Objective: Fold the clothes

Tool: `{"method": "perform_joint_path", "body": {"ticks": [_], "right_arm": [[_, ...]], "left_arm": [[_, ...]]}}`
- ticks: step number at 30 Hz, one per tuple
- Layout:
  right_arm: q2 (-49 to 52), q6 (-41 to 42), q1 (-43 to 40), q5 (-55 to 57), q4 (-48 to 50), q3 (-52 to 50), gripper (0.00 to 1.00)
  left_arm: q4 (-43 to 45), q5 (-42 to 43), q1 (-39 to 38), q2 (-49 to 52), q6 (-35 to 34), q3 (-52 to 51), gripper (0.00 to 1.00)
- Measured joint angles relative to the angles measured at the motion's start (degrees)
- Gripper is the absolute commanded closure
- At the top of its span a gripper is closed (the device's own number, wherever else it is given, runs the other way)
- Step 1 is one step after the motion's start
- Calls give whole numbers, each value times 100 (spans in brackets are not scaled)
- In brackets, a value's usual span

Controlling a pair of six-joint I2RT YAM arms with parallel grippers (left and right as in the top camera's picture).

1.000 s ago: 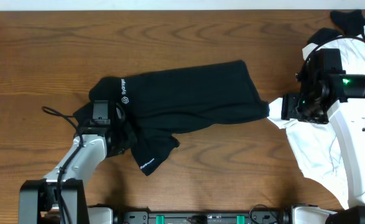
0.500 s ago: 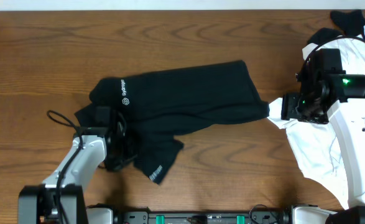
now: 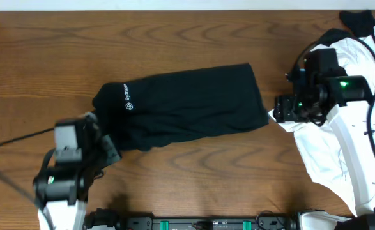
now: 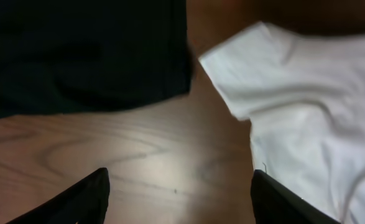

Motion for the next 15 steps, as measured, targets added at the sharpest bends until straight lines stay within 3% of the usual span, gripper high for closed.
{"method": "perform_joint_path", "body": {"ticks": [7,15], "right_arm": [[39,-61,111,-264,1207,-953,28],[737,-96,507,-883,2905,-1978,28]], "left_arm": [[68,-94,772,-457,-195,0,94],[140,-131,901,-271,-411,0,94]]}}
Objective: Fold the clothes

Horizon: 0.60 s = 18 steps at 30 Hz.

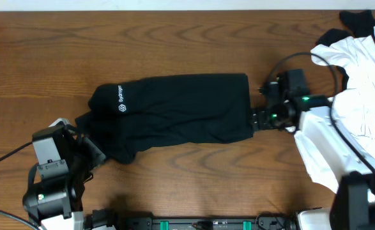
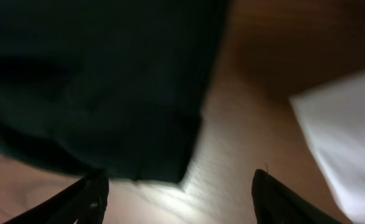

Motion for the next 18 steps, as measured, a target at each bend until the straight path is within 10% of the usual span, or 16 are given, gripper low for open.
{"method": "perform_joint_path", "body": {"ticks": [7,12,18], "right_arm": [[780,92,527,-57,791,-26,34],[1172,396,608,164,1069,7,99],[1231,636,599,192,999,50,99]], "left_arm": [[-24,0,0,205,-63,0,94],[-31,2,0,227,-66,0,94],[-28,2,0,232,-66,0,94]]}}
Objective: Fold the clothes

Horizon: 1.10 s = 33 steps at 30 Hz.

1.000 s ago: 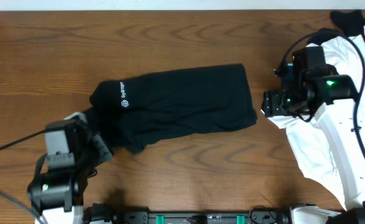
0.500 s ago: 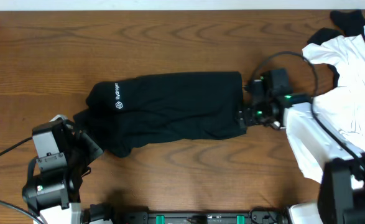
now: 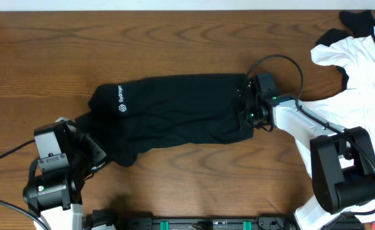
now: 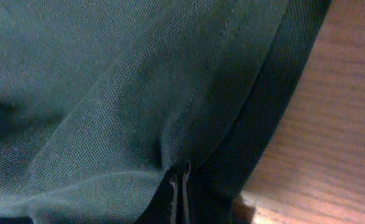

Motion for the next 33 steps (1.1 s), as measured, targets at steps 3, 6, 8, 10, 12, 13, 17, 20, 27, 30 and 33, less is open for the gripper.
{"method": "perform_joint_path", "body": {"ticks": [3,6,8,10,12,13,17,20,27,30,33], "right_arm": [[-94,52,9,11,-457,26,99],[-463,90,9,-24,-1231,35,99],[-1040,98,11,-46,-1644,109,99],[-1696,111,13,-2,-1613,339,99],[-2304,146,17,210,-1239,612,98],[-2498,166,17,306,-1093,704,98],[-2933,295,9,925,-754,920,69],[-2555,356,-9,1193,-876,927,53],[-697,376,-9,1344,-1624,798,55],[-435,369,-9,1239,-1921,774,57],[-413,262,-9,1071,-2245,772,56]], "left_arm": [[0,0,0,9,0,0,94],[0,0,0,50,0,0,94],[0,0,0,79,0,0,94],[4,0,0,105,0,0,94],[7,0,0,131,0,0,94],[7,0,0,140,0,0,94],[2,0,0,170,0,0,94],[0,0,0,170,0,0,94],[-7,-2,0,170,2,0,94],[-11,-2,0,170,7,0,94],[-15,0,0,170,7,0,94]]}}
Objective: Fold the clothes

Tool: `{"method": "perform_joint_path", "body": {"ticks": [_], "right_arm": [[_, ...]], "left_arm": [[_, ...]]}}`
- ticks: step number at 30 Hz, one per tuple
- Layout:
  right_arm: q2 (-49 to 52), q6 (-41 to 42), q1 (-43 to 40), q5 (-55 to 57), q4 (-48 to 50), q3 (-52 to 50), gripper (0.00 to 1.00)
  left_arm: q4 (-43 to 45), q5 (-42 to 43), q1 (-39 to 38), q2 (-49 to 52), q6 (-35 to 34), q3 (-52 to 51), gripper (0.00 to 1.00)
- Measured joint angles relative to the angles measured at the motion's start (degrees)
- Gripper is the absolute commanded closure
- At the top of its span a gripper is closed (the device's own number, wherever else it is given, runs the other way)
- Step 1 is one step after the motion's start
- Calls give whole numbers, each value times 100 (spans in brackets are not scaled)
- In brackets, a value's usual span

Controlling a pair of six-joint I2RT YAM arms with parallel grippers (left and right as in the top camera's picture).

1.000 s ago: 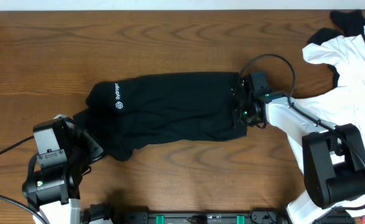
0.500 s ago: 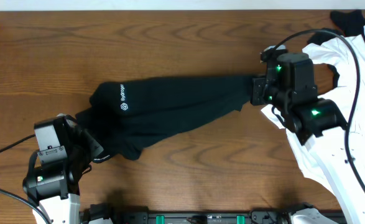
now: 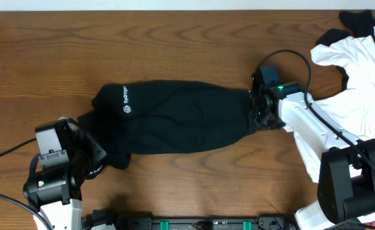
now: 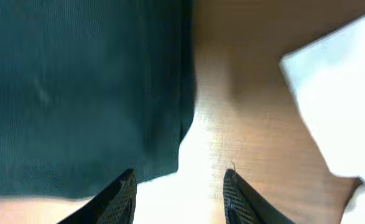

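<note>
A black garment (image 3: 174,118) with a small white logo lies folded into a long band across the middle of the table. In the right wrist view its right edge (image 4: 83,87) fills the left half. My right gripper (image 3: 259,116) sits at that right edge; its jaws (image 4: 180,180) stand open over bare wood with nothing between them. My left gripper (image 3: 92,161) is at the garment's lower left corner, touching or very near the cloth. Its fingers are too small and dark to read.
A crumpled white garment (image 3: 359,70) lies at the right side of the table, its corner (image 4: 331,87) showing close to my right gripper. A dark piece of cloth (image 3: 356,19) lies at the far right corner. The right arm's cable loops above the gripper.
My right gripper was shut on the black garment's right edge; it is now open and a little off that edge. The garment's right end lies slightly lower. The left arm has barely moved.
My right gripper was open beside the white garment, right of the tilted black one. Then it was open at the black garment's lower right corner, then shut on its right edge. Now it is open and the garment lies straighter.
</note>
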Motion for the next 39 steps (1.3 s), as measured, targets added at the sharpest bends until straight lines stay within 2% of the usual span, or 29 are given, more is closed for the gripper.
{"method": "perform_joint_path", "body": {"ticks": [7,19,20,22,23,24,26,31,35,39], "right_arm": [[0,-417,37,-608,35,-48,54],[-28,-426,208,-868,1882,-1104,56],[-31,-426,210,-879,2039,-1141,61],[-35,-409,210,-872,2317,-1224,80],[-37,-361,208,-857,2400,-1255,93],[-35,-382,208,-855,2424,-1270,99],[-37,-337,208,-868,2400,-1287,99],[-81,-232,210,-970,1788,-1224,99],[-289,-157,210,-1016,181,-1132,99],[-986,-326,210,-1193,-1423,-662,99]], "left_arm": [[0,-2,0,0,0,0,94],[-2,-2,20,4,0,0,94],[-4,-2,22,4,0,0,94],[-2,0,22,4,0,0,94],[-2,-2,22,4,0,0,94],[-4,0,22,4,0,0,94],[-2,0,22,4,0,0,94],[-4,-2,22,4,0,0,94],[-7,0,22,4,0,0,94],[-7,0,22,4,0,-2,94]]}}
